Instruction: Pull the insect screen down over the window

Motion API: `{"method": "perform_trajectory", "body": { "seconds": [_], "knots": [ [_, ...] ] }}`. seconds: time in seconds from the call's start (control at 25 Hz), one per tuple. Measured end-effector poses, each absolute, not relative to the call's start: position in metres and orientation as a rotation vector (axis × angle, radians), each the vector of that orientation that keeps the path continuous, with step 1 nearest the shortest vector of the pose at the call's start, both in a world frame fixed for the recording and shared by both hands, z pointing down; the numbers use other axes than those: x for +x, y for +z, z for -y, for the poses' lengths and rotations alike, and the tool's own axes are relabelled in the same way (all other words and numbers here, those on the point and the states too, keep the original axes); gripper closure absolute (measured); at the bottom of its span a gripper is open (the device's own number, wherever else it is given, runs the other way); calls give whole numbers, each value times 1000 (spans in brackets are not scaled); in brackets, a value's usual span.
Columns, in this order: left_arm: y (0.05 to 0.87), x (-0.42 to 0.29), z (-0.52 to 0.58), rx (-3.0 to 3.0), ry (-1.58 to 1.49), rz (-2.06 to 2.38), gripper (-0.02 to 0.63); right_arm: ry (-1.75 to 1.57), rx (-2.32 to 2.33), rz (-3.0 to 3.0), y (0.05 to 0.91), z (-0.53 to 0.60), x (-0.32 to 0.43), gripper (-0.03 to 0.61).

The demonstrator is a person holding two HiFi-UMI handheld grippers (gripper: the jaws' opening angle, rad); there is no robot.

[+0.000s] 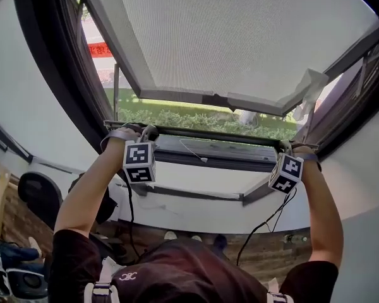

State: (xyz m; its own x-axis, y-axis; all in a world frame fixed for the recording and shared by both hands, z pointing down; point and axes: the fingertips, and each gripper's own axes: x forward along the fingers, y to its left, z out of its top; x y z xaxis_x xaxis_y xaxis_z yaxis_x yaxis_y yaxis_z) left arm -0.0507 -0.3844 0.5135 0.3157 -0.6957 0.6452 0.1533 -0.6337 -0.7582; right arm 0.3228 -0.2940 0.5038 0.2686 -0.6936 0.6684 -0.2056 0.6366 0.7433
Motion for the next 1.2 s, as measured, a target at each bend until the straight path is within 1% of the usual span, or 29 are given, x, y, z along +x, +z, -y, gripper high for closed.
{"method": "perform_trajectory", "body": {
  "seconds": [0.28, 0.56, 0.88, 1.2],
  "knots": [
    [544, -50, 388, -1828, -1457, -479, 604, -360, 855, 1295, 533, 298, 324, 563],
    [595, -52, 386, -1862, -1526, -434, 604, -330, 826, 1313, 578, 294, 316, 561],
    [617, -50, 392, -1877, -1558, -447, 604, -313, 831, 1295, 600, 301, 318, 563],
    [662, -51, 393, -1903, -1595, -430, 604, -299, 809, 1287, 644, 300, 316, 561]
  ]
}}
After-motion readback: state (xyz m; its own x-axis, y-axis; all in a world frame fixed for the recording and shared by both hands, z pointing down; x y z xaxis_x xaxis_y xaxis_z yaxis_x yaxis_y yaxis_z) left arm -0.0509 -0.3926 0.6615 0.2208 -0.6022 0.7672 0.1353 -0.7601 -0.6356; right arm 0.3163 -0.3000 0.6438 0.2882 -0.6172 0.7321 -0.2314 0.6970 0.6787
